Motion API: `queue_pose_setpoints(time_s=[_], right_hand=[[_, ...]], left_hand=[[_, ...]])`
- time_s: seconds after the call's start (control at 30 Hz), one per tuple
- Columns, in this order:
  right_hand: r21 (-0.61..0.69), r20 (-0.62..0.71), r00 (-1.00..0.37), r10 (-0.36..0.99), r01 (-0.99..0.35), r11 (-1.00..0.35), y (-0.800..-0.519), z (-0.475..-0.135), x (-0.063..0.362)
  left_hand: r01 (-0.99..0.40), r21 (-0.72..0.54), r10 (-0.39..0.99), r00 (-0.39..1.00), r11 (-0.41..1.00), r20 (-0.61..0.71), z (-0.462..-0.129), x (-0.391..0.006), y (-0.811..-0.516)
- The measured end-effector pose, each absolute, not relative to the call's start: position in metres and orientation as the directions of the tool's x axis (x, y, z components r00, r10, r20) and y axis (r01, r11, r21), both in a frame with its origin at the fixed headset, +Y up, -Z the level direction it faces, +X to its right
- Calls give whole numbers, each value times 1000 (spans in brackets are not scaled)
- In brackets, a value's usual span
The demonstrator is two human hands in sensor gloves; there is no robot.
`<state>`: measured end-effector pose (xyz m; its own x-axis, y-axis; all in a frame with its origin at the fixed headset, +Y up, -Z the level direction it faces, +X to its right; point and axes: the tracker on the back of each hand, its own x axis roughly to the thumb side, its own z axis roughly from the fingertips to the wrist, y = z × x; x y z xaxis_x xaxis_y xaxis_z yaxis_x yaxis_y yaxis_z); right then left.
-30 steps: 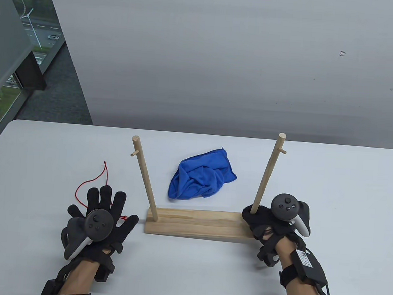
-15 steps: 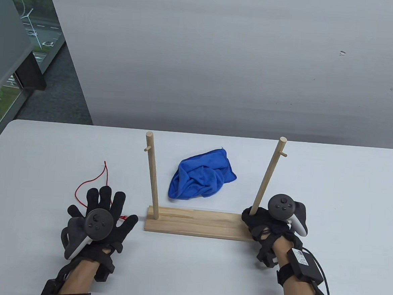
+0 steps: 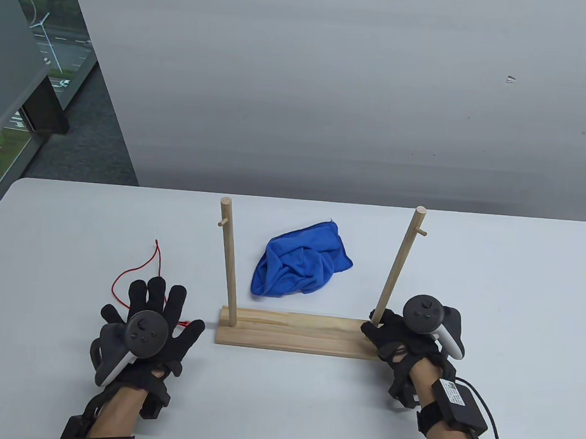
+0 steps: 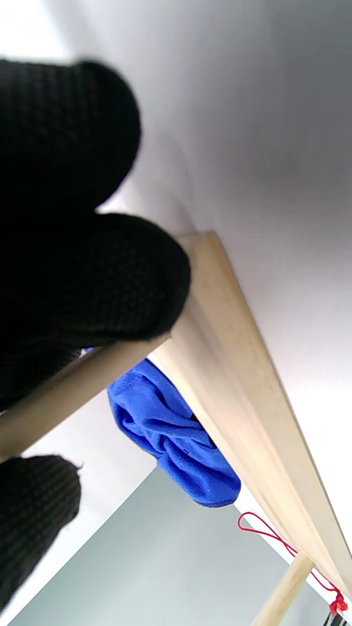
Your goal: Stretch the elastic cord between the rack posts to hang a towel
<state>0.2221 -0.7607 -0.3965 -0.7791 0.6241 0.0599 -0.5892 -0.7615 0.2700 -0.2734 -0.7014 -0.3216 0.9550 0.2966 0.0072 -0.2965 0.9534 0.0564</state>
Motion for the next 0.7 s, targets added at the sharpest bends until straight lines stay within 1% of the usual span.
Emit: queue_pose_setpoints(time_s=[0.17,0.33,0.43,0.5,0.57,0.6,0.63,0.7], right_hand=[[196,62,-778,626,-605,-772,-745,-373,231],[162,94,-766,635,-618,-769,-731,-347,231],[101,126,-782,611,-602,-792,-725,-331,231],[46,128,-785,606,-606,-794,-726,-324,233],[-13,115,-765,634,-639,-769,-731,-317,235],[-19,101,-747,657,-662,-749,-733,-315,236],[9,95,-733,673,-676,-737,-734,-313,235],[32,97,-753,651,-652,-758,-736,-311,235]], left_hand=[[-300,74,302,953,951,-6,-322,-277,-700],[-308,94,311,950,947,-24,-322,-286,-700],[-309,121,316,948,943,-43,-322,-293,-699],[-316,136,325,944,939,-52,-323,-297,-700],[-315,145,326,943,938,-62,-323,-300,-701],[-309,151,322,944,939,-66,-323,-302,-702],[-301,152,314,947,942,-72,-324,-303,-702],[-289,159,304,949,944,-78,-325,-305,-703]])
